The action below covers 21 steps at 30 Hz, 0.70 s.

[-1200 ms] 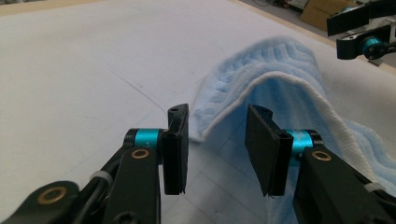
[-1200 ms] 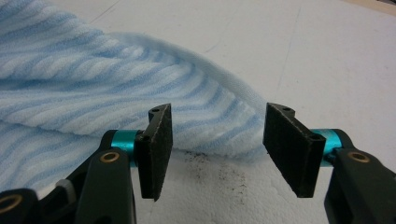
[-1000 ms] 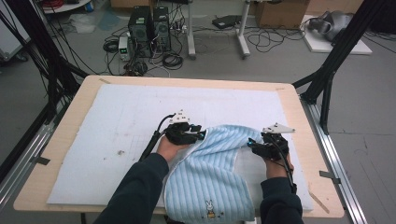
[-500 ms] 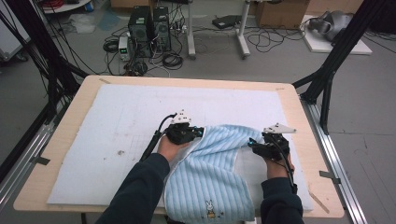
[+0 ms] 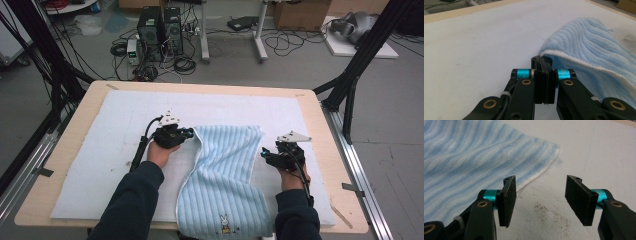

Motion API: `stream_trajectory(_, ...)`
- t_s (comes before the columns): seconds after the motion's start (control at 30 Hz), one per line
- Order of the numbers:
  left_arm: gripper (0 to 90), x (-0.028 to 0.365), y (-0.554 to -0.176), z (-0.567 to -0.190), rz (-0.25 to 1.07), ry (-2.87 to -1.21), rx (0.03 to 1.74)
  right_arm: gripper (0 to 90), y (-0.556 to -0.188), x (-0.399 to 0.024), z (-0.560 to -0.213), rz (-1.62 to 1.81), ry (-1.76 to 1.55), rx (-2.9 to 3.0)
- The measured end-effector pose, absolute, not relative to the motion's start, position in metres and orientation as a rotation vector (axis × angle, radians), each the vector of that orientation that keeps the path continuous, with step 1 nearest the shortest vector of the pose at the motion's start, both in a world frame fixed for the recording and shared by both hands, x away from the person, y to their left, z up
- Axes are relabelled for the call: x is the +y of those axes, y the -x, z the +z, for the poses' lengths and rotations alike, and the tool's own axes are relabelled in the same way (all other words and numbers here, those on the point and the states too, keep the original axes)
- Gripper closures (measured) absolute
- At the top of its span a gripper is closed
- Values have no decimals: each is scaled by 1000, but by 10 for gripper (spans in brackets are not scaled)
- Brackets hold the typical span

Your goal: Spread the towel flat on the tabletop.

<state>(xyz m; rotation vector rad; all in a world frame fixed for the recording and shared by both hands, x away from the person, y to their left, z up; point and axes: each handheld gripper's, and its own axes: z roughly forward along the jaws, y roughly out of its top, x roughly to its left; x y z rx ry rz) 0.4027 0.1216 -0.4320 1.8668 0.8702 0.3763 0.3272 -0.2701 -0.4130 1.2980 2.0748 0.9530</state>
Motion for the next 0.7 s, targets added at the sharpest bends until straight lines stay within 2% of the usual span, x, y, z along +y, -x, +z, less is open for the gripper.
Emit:
stream_trajectory(0.47,891,181,-408,-426,522,-1825,1025,430,-333,-252,-417,962,-1272,2139)
stream_trajectory(0.7,885,196,-408,-435,532,-1808,1084,436,-337,-236,-422,969,-1251,2203)
